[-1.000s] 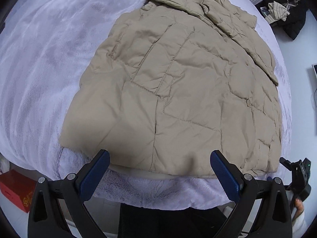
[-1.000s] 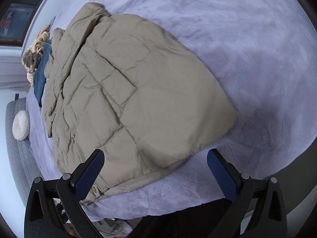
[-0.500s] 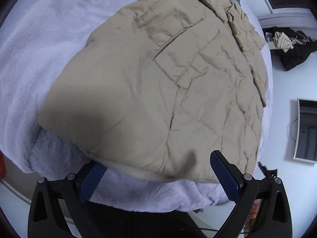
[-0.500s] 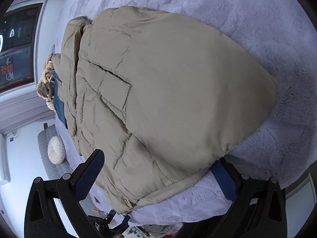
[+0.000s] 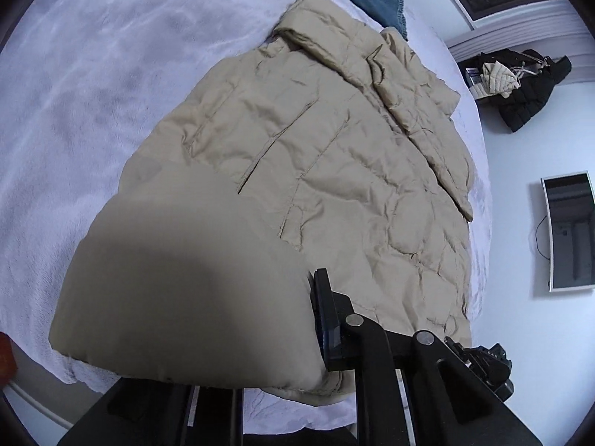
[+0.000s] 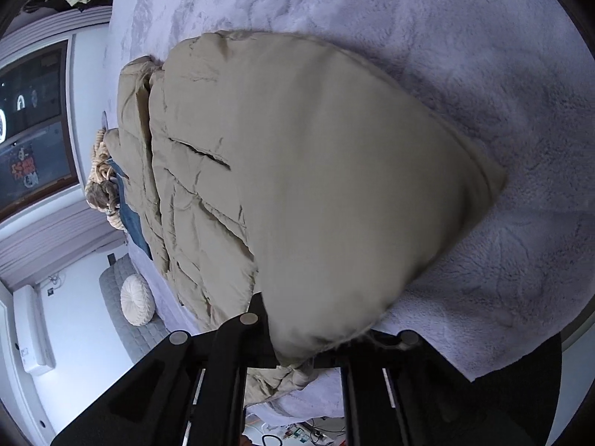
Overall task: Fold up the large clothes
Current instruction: 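Grasp the hem with both tools and lift it toward the collar, then lay the lifted hem over the collar and open both tools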
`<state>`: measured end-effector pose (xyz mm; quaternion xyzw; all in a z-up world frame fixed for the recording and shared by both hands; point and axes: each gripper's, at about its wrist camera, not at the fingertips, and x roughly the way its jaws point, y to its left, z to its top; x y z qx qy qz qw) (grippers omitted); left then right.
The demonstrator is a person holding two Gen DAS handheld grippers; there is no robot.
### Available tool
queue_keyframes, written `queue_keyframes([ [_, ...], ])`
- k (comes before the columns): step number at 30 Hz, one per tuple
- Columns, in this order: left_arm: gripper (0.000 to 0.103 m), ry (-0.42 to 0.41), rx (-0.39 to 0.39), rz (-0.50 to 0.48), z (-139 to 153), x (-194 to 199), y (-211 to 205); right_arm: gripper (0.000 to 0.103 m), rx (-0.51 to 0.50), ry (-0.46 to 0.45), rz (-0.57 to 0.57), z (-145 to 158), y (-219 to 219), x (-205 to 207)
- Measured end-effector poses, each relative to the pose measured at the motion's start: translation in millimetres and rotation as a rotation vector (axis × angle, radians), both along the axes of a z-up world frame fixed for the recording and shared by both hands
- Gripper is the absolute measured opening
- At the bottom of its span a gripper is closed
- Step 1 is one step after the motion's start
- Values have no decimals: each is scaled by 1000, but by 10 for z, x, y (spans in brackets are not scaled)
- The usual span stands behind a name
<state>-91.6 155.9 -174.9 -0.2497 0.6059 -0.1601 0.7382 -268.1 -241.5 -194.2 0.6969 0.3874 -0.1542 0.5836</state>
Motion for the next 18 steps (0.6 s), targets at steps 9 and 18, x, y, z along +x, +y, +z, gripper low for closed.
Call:
queue_keyframes([
  [9, 18, -194, 30, -41, 775, 344, -140, 7, -267, -79, 209, 845, -183, 623],
  [18, 18, -382, 87, -7, 1473, 1259, -591, 6, -486, -207, 385, 1683, -686, 1730],
])
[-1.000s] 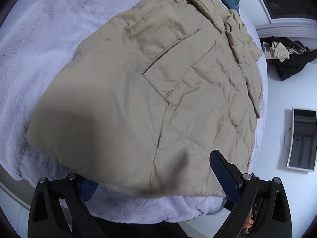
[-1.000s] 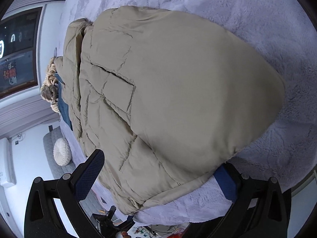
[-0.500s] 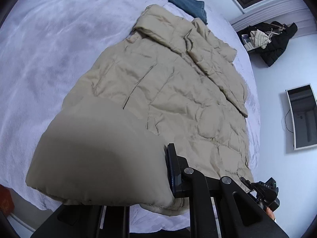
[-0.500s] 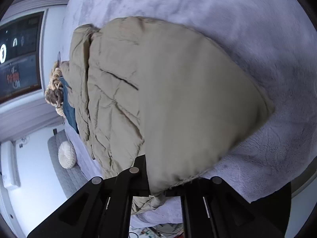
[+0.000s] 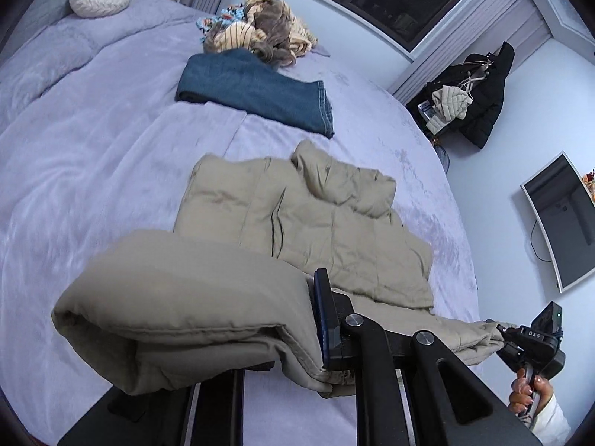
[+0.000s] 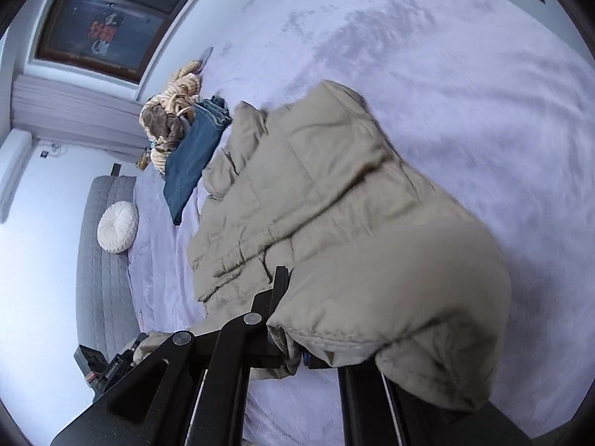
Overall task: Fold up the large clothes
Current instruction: 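Lay the lifted hem over the collar and open both tools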
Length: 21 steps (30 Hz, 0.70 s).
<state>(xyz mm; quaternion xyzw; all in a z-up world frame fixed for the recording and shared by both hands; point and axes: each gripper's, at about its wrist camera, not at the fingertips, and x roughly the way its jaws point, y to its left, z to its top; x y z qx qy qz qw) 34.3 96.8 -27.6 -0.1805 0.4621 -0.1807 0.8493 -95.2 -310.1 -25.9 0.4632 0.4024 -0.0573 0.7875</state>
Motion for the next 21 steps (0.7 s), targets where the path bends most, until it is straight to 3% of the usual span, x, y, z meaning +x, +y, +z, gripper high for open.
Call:
queue_keyframes([
  [4, 18, -61, 53, 33, 122, 521, -206, 6, -70, -35, 79, 248, -238, 674],
  [8, 18, -47, 109, 77, -36, 1094, -349, 6, -144, -20, 141, 276, -416, 1341],
  [14, 18, 27, 192, 43, -716, 1848, -576, 6, -145, 64, 116, -303, -580, 2073],
  [18, 18, 94, 242, 20, -1132, 2161, -701, 6, -89, 110, 53, -803, -697, 2252],
  [21, 18, 107, 253, 19, -1209, 2238, -737, 7, -66, 105, 32, -909, -721, 2288],
])
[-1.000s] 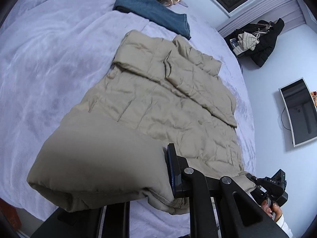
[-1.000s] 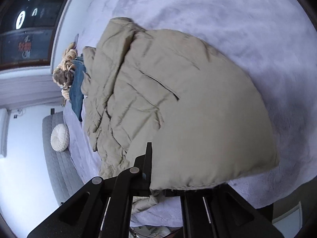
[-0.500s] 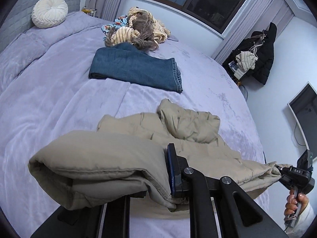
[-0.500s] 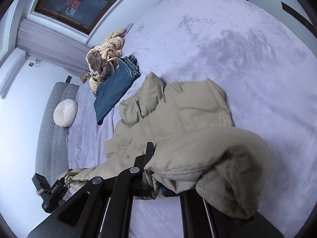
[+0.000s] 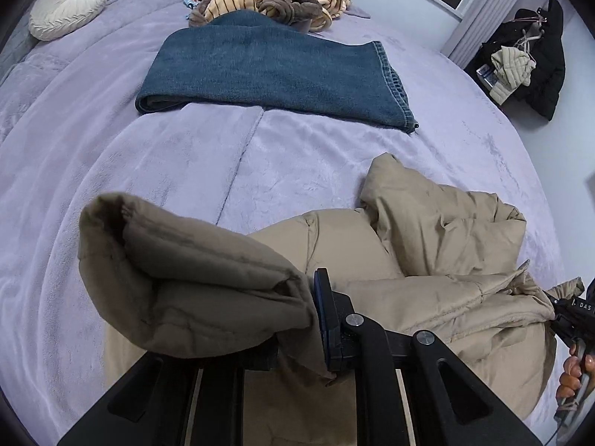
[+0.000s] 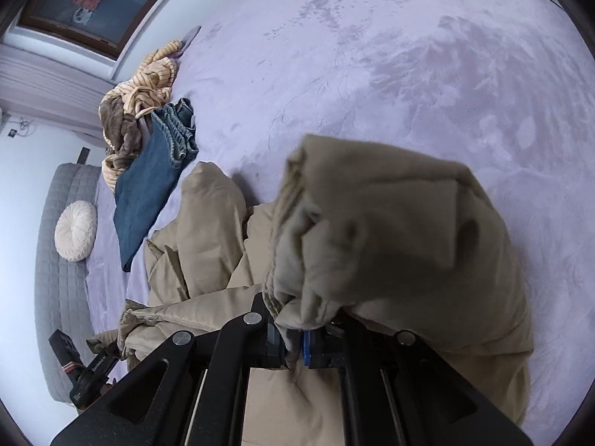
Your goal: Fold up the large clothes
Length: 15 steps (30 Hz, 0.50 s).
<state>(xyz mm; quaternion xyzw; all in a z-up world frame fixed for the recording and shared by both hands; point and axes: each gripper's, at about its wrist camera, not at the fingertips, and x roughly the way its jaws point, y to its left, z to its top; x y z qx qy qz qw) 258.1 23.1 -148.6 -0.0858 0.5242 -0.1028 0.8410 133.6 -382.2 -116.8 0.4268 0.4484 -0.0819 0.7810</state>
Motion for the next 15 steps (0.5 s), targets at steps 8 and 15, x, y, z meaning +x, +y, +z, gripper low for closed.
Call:
queue_keyframes([
  [8, 94, -121, 36, 31, 268, -192, 108, 63, -42, -66, 67, 304, 30, -88],
  [15, 94, -122, 72, -6, 267, -78, 91, 103, -83, -120, 73, 405, -11, -114],
])
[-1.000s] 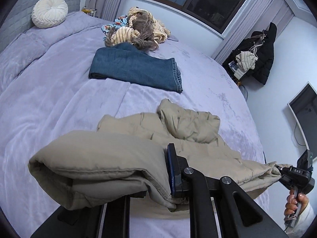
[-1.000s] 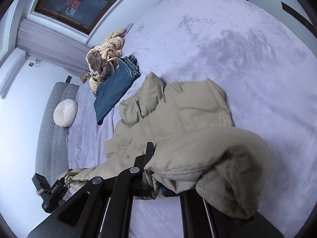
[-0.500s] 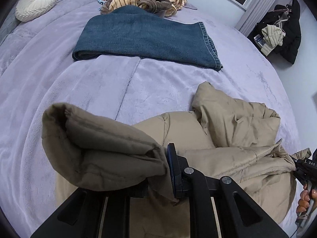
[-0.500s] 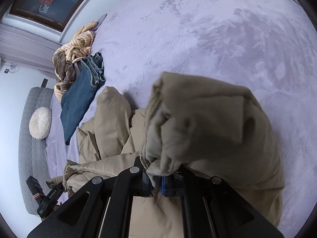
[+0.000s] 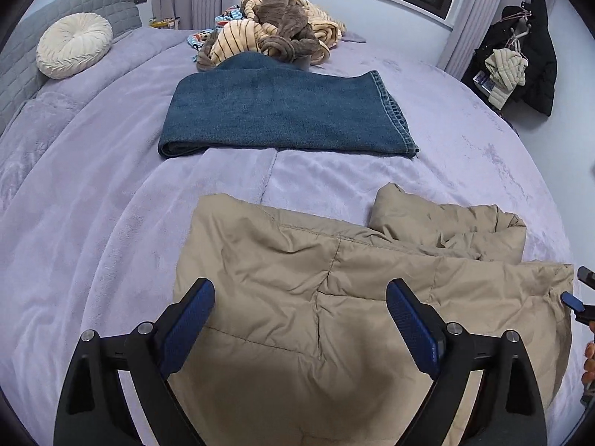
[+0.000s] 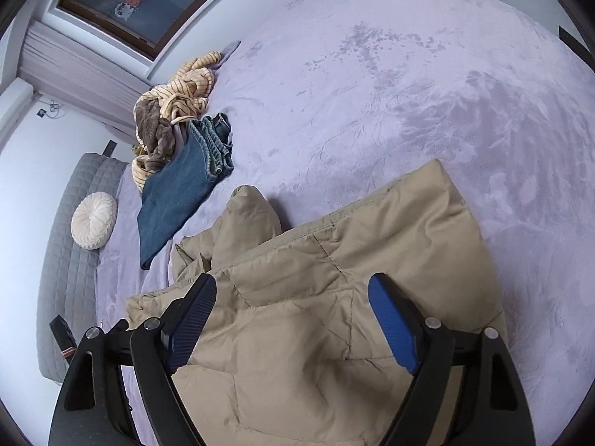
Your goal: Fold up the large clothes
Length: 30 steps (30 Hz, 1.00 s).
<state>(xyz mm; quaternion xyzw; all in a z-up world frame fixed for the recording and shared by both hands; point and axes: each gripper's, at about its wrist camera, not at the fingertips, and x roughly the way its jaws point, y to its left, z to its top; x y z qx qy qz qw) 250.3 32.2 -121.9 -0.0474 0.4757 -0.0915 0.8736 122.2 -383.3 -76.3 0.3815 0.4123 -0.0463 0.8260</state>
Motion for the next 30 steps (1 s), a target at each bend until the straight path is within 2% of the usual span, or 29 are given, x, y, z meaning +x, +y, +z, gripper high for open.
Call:
queue_keyframes([
  [3, 75, 21, -11, -1, -123, 77, -20, 103, -46, 13, -23, -59, -33, -10],
  [7, 75, 35, 33, 13, -404, 245, -112, 103, -58, 95, -34, -277, -118, 78],
  [11, 75, 42, 79, 38, -680, 411, -191, 102, -119, 153, -25, -510, -144, 250],
  [16, 76, 40, 68, 45, -860, 592, -233, 102, -199, 203, -7, -792, -178, 495],
  [20, 78, 54, 79, 58, -900, 687, -265, 103, -193, 229, -30, -875, -263, 617],
  [23, 76, 45, 97, 58, -679, 604, -255, 101, -221, 240, -54, -653, -196, 592],
  [24, 71, 21, 76, 33, -559, 534, -260, 97, -220, 202, -53, -516, -148, 538],
  [25, 61, -5, 51, -1, -433, 456, -269, 94, -216, 155, -43, -357, -84, 478],
  [26, 54, -23, 27, -41, -320, 384, -298, 82, -213, 121, -31, -232, -18, 427],
  [27, 41, -31, -13, -100, -211, 310, -354, 51, -206, 90, -7, -120, 59, 391],
  [28, 35, -33, -52, -154, -141, 255, -413, 29, -190, 71, 29, -53, 151, 388],
  [29, 35, -32, -89, -216, -89, 196, -500, 4, -161, 59, 75, -33, 249, 413],
  [30, 35, -29, -111, -278, -70, 143, -618, 4, -133, 50, 123, -50, 356, 453],
])
